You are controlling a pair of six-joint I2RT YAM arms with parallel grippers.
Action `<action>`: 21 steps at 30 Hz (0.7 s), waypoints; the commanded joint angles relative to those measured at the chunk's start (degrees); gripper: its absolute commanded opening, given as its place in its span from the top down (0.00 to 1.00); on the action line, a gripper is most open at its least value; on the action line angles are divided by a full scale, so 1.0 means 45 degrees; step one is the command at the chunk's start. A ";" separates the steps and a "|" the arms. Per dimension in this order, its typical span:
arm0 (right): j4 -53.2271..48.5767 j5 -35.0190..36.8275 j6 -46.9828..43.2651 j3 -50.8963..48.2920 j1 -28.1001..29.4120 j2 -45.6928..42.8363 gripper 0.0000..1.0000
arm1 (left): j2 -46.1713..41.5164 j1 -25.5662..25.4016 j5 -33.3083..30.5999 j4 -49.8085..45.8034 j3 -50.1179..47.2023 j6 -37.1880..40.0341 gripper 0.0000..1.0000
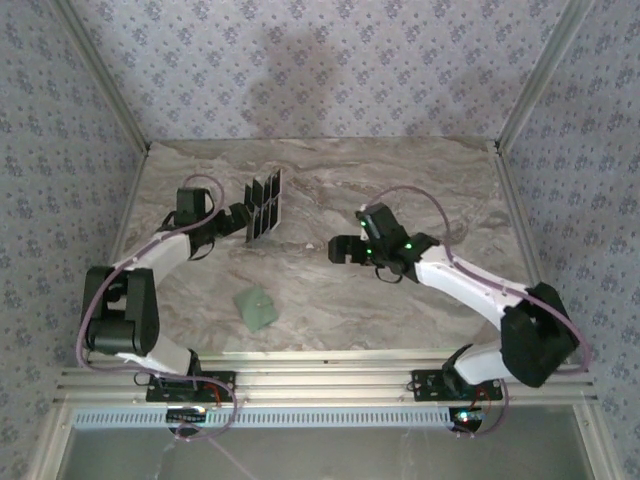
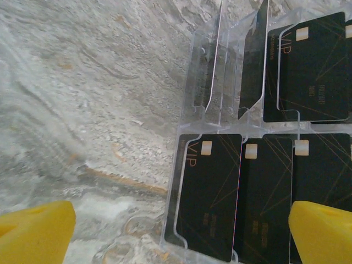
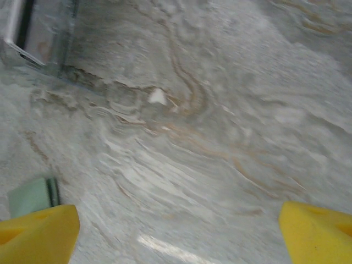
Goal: Put the credit cards into the card holder
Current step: Move the storage box to the top-center of the table.
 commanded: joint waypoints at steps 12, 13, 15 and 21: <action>-0.0291 -0.0162 0.0026 0.1874 -0.0085 0.2116 0.05 | 0.2388 -0.0302 0.2069 0.3806 0.0870 -0.0800 0.00; -0.0276 -0.0182 0.0036 0.1790 -0.0191 0.2043 0.05 | 0.2509 -0.0328 0.2110 0.3873 0.0922 -0.0818 0.00; -0.0184 -0.0240 0.0089 0.1541 -0.0428 0.1896 0.05 | 0.2749 -0.0408 0.2151 0.4101 0.0988 -0.0838 0.00; -0.0004 -0.0281 0.0193 0.1018 -0.0878 0.1428 0.04 | 0.3207 -0.0477 0.2180 0.4382 0.1040 -0.0939 0.00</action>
